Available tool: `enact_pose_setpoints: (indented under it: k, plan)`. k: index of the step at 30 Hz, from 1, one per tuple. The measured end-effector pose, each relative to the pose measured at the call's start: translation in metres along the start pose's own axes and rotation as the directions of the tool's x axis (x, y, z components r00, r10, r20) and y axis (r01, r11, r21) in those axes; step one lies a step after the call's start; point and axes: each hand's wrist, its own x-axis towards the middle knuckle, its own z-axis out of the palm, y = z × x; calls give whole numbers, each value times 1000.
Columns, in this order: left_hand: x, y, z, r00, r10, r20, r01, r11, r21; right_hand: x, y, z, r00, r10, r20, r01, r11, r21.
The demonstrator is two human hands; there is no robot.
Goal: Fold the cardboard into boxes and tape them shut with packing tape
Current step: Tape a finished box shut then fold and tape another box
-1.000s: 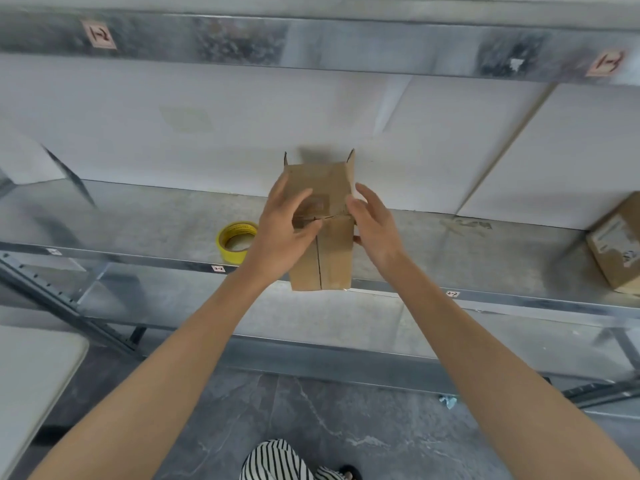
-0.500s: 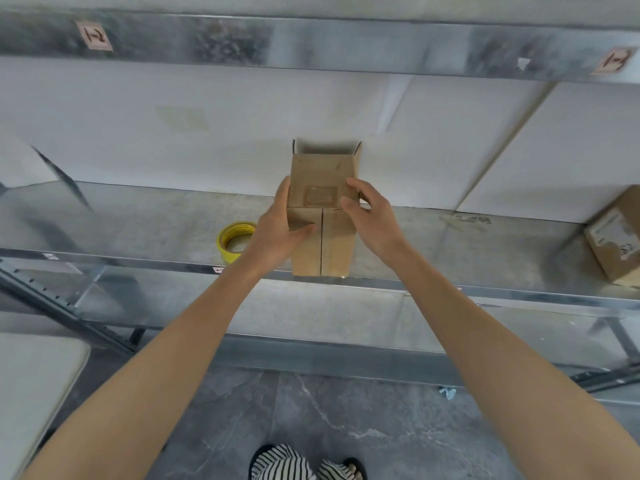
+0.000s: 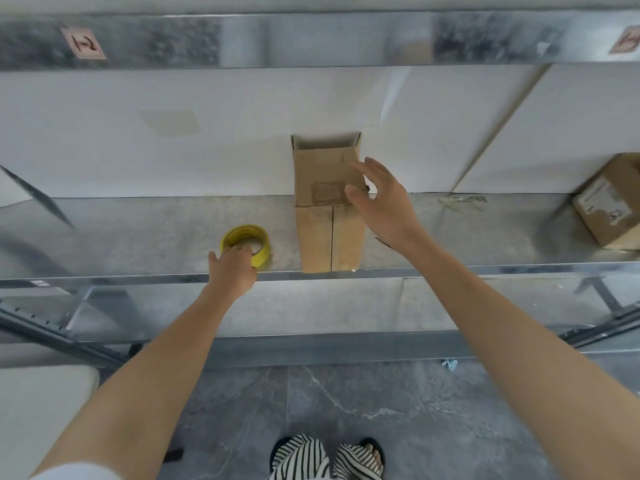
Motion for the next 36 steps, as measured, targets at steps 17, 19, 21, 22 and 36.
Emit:
enact_pose_setpoints:
  k: [17, 19, 21, 22, 36]
  plan:
    - [-47, 14, -151, 846, 318, -429, -422, 890, -173, 22, -74, 29, 972, -185, 142, 174, 981, 81]
    - [-53, 17, -158, 845, 328, -421, -443, 872, -210, 22, -75, 32, 970, -186, 158, 160, 974, 161]
    - [-55, 17, -162, 845, 331, -419, -459, 852, -251, 24, -75, 32, 973, -175, 147, 139, 964, 229]
    - [-56, 16, -163, 843, 334, -421, -469, 841, -271, 25, -75, 31, 976, -169, 140, 131, 960, 249]
    - [-50, 17, -179, 874, 333, -354, -429, 871, -239, 29, -69, 3, 976, -131, 174, 85, 965, 249]
